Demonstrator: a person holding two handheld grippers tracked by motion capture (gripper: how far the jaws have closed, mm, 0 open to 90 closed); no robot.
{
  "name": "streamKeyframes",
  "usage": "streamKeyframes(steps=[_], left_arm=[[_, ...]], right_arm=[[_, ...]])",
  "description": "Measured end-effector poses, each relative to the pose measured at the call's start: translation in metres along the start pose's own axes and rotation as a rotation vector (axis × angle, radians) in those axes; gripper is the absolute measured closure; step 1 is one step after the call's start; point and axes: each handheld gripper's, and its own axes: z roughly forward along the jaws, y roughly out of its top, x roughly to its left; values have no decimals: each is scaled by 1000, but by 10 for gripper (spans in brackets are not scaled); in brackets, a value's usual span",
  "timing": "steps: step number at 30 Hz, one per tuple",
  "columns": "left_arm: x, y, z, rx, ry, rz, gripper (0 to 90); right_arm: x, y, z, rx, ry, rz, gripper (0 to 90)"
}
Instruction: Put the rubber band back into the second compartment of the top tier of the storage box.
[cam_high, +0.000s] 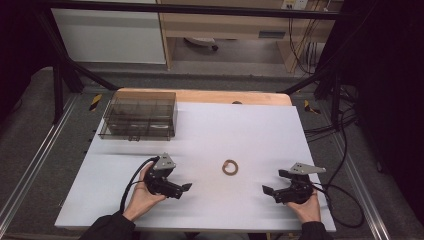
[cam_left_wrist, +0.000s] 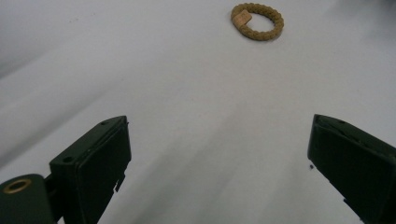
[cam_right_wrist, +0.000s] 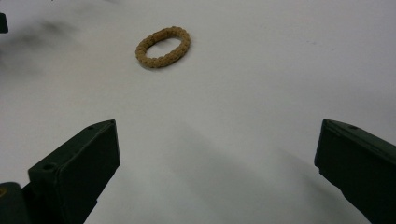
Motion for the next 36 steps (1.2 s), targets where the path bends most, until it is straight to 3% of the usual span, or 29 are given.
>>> streamKeyframes(steps=[36], left_arm=[[-25,43,43,27,-38,47,73]], right_arm=[[0,0,0,1,0,-4,7]])
